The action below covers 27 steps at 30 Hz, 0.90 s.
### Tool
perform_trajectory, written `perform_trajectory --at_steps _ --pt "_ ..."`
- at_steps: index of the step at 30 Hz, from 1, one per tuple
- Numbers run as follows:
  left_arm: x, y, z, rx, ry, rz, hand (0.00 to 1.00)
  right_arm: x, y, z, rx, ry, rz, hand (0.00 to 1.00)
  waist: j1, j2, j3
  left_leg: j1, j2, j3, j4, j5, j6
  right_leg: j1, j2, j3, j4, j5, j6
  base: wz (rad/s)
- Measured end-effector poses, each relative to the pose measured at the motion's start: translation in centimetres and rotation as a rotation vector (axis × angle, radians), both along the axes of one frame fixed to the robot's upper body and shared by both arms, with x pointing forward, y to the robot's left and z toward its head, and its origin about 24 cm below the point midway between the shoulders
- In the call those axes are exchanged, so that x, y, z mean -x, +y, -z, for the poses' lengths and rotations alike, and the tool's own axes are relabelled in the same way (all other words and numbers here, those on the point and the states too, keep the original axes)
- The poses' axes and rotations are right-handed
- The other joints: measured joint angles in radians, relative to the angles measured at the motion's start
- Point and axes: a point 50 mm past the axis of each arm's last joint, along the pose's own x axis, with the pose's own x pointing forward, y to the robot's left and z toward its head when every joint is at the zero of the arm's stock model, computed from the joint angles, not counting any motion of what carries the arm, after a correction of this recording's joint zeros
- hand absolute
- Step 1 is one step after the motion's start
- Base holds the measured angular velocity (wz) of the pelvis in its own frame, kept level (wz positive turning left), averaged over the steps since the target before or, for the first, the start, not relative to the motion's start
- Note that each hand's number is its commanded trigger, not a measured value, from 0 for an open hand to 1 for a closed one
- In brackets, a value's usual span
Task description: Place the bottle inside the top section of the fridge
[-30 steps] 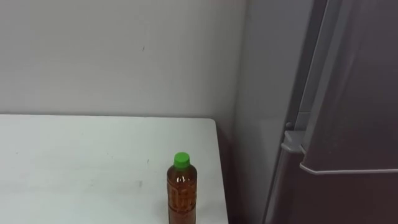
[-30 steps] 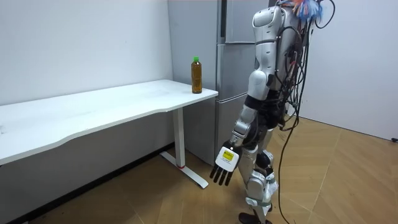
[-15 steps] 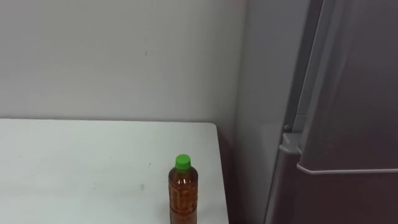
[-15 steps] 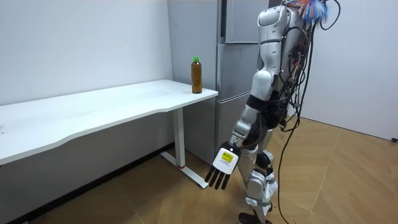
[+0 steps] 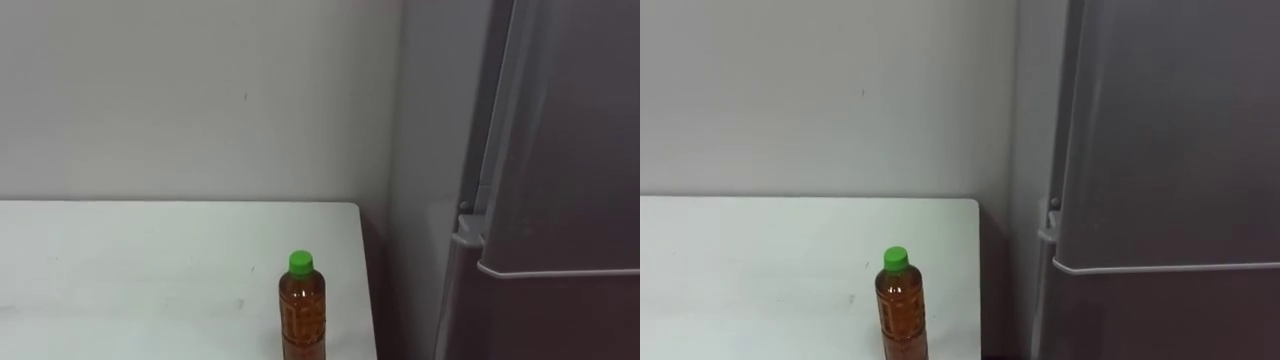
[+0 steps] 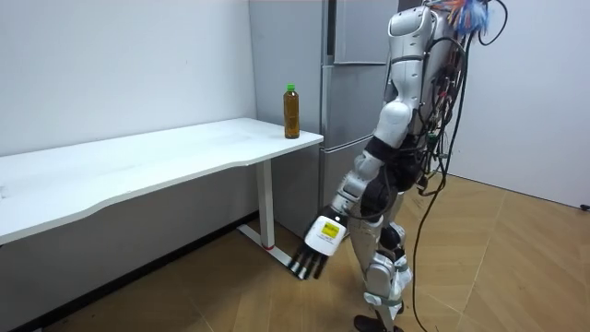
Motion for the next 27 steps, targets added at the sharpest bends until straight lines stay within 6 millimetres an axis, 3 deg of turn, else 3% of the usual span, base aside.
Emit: perform_trajectory --at_steps 5,9,14,21,27 --pt "-4.2 0.8 -3.4 -0.080 -0.227 -0.006 0.00 -0.3 -0.3 -0.2 0.019 -0.010 -0.036 0.00 0.000 0.007 -0.0024 -0.002 0.001 -0.002 -0.001 0.000 0.000 -0.004 -0.003 -0.008 0.004 0.000 -0.001 0.00" --pt "-6.4 1.3 -5.5 -0.132 -0.343 -0.013 0.00 -0.4 -0.4 -0.2 0.042 -0.014 -0.050 0.00 0.000 0.015 -0.0041 -0.003 0.000 -0.005 -0.002 -0.001 -0.001 -0.005 -0.001 -0.005 0.006 0.000 -0.001 0.00" --pt "-9.3 1.5 -9.7 -0.201 -0.532 0.021 0.00 -0.4 -0.5 -0.3 0.052 -0.026 -0.049 0.00 0.000 0.011 0.0000 -0.001 0.000 -0.008 0.001 -0.001 -0.001 -0.007 -0.007 -0.007 0.019 -0.004 -0.002 0.01" --pt "-11.1 1.6 -14.0 -0.272 -0.708 0.040 0.00 -0.5 -0.3 -0.4 0.056 -0.031 -0.062 0.00 -0.009 0.009 -0.0004 -0.005 -0.001 -0.012 0.006 -0.002 0.000 -0.006 -0.009 -0.012 0.017 -0.004 -0.002 0.01" --pt "-13.2 0.8 -19.3 -0.341 -0.927 0.085 0.00 -0.4 -0.2 -0.4 0.052 -0.030 -0.057 0.00 -0.013 0.012 -0.0006 -0.007 -0.001 -0.019 0.013 -0.002 0.000 -0.001 -0.009 -0.015 0.016 -0.004 -0.002 0.03"
